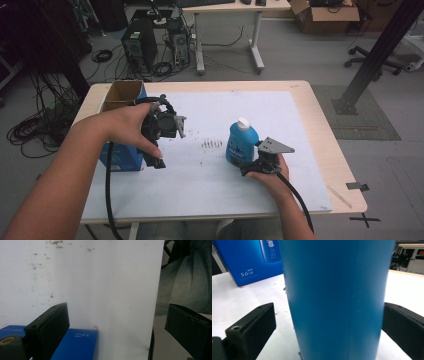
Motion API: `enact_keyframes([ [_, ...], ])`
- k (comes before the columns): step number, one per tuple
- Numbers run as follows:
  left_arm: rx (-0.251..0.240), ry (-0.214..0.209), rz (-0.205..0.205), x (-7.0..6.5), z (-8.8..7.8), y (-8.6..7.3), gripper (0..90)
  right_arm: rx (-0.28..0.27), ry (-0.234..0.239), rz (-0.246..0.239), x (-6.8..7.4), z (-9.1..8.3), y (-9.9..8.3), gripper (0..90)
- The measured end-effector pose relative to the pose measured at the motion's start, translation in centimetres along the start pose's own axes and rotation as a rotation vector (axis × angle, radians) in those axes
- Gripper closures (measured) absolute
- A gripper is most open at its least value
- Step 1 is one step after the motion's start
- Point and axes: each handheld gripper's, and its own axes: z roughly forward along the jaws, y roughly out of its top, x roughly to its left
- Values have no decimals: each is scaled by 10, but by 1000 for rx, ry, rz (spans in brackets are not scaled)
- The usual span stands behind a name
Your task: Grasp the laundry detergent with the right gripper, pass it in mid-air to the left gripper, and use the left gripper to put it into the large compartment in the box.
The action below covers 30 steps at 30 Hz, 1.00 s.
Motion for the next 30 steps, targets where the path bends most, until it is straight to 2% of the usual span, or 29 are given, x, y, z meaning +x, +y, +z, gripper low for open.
enact_keyframes([
  [5,1,1,-3,-1,-1,-1,58,-10,-4,14,0,-1,0,23],
  [9,-1,5,-3,-1,-1,-1,58,-17,-10,7,0,0,-1,29],
  [12,-2,5,-1,-2,-1,-1,58,-18,-16,8,0,1,-1,63],
  [21,-2,5,-2,-2,-1,-1,58,-33,-6,-7,1,1,-1,144],
  [30,-1,5,-1,-2,-2,-1,58,-37,0,-4,1,3,-2,166],
])
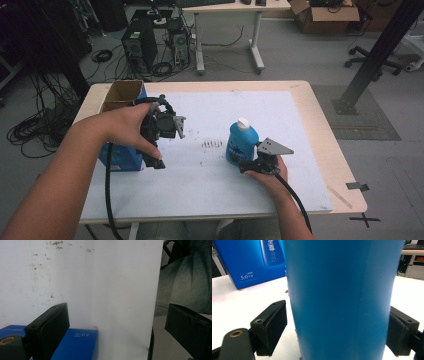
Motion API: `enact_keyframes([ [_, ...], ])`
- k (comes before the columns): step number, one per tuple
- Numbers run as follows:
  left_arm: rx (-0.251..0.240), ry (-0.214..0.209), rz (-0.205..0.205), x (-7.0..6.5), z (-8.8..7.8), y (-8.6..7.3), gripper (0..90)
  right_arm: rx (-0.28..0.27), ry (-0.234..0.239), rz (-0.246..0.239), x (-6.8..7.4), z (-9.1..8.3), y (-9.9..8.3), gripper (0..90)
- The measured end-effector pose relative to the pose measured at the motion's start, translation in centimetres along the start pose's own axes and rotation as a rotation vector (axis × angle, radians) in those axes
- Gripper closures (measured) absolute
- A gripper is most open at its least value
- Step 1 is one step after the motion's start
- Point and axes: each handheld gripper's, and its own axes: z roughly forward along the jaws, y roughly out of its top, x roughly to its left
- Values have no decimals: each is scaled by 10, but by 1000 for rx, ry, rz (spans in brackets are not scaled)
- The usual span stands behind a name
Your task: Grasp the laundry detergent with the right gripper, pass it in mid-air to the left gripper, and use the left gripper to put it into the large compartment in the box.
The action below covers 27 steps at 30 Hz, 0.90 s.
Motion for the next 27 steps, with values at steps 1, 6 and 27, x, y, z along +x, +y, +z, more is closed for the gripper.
enact_keyframes([
  [1,3,0,-3,0,0,0,58,-4,0,2,0,0,0,171],
  [6,1,1,-3,0,0,0,58,-7,5,1,0,1,0,185],
  [27,2,0,-8,0,0,0,58,-36,27,-13,-1,2,0,382],
])
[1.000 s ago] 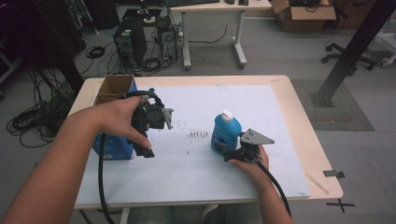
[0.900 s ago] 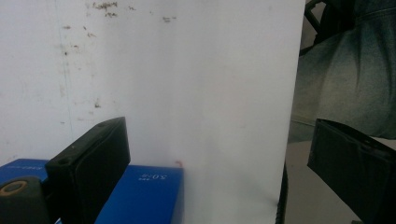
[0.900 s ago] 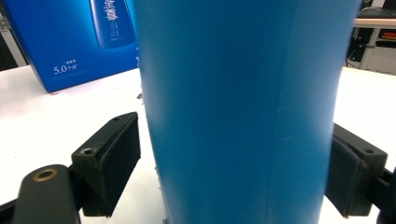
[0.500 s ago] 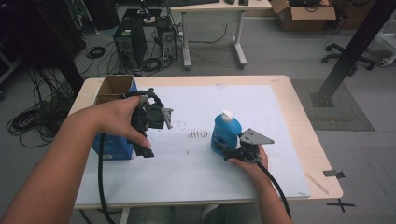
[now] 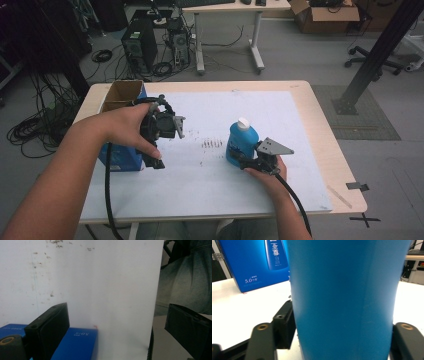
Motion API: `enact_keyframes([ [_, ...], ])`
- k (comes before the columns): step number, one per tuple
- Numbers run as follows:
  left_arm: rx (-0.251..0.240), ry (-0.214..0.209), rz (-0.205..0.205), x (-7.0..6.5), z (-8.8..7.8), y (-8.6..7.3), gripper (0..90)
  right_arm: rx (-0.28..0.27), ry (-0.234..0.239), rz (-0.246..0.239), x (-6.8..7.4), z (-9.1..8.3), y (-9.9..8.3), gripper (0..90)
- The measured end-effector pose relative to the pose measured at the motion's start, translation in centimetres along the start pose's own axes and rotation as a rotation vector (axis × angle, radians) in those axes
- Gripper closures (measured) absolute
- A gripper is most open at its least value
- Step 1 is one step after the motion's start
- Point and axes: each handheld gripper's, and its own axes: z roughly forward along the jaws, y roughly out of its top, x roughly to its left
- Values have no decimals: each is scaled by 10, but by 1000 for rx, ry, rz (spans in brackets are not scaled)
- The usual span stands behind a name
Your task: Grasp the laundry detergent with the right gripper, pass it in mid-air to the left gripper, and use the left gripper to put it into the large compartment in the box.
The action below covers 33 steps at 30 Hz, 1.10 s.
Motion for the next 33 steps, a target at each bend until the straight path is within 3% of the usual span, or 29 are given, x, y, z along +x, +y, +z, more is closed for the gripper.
enact_keyframes([
  [11,-2,2,1,1,0,0,58,-2,10,-30,-2,-1,0,439],
  [24,-8,8,0,0,0,-1,55,7,24,-26,-1,-1,3,455],
  [33,-14,6,3,-1,-2,0,54,-18,63,-54,-2,-12,31,457],
])
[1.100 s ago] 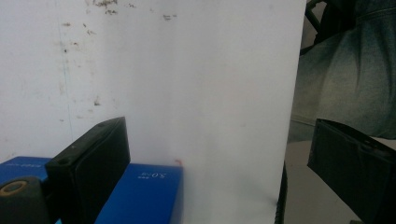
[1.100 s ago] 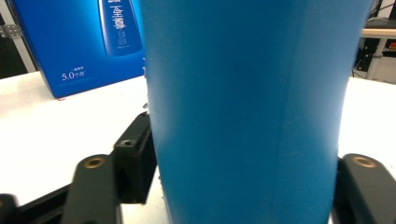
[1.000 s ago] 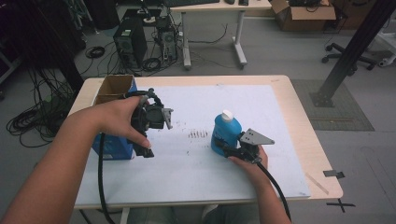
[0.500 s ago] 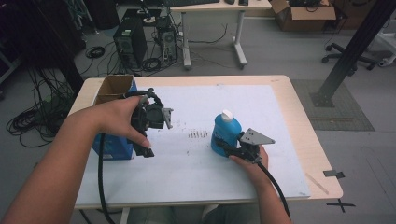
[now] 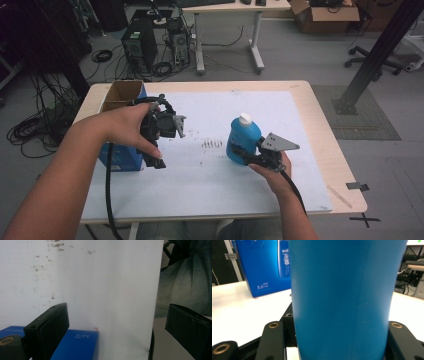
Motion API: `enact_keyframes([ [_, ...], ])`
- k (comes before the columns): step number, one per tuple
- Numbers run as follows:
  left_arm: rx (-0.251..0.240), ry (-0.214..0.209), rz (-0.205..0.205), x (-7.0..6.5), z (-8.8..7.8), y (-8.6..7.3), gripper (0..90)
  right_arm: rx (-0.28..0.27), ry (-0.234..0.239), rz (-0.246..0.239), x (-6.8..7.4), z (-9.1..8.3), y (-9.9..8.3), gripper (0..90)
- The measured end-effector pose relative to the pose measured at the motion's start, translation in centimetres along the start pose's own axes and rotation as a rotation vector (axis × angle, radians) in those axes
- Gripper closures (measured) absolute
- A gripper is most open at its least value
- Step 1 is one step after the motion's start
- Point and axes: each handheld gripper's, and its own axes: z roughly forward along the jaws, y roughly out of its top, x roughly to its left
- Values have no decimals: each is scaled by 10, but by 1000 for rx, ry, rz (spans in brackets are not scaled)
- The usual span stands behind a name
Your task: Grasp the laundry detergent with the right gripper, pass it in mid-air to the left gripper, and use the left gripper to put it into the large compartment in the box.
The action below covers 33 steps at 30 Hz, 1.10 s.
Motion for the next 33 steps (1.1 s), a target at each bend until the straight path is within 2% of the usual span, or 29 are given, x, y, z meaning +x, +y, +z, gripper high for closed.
enact_keyframes([
  [3,-2,4,-8,-1,-2,0,50,-7,11,0,-4,-5,13,457],
  [8,-11,8,4,-3,-7,4,48,-1,26,-15,-10,-12,30,458],
  [16,-16,7,11,-2,-15,8,49,15,92,-35,-16,-22,57,457],
  [24,-24,8,13,-2,-24,10,49,35,192,-64,-22,-36,77,456],
  [29,-23,14,17,-2,-32,15,49,50,264,-94,-20,-43,86,456],
  [33,-22,14,20,-1,-38,20,49,65,295,-123,-15,-43,89,455],
])
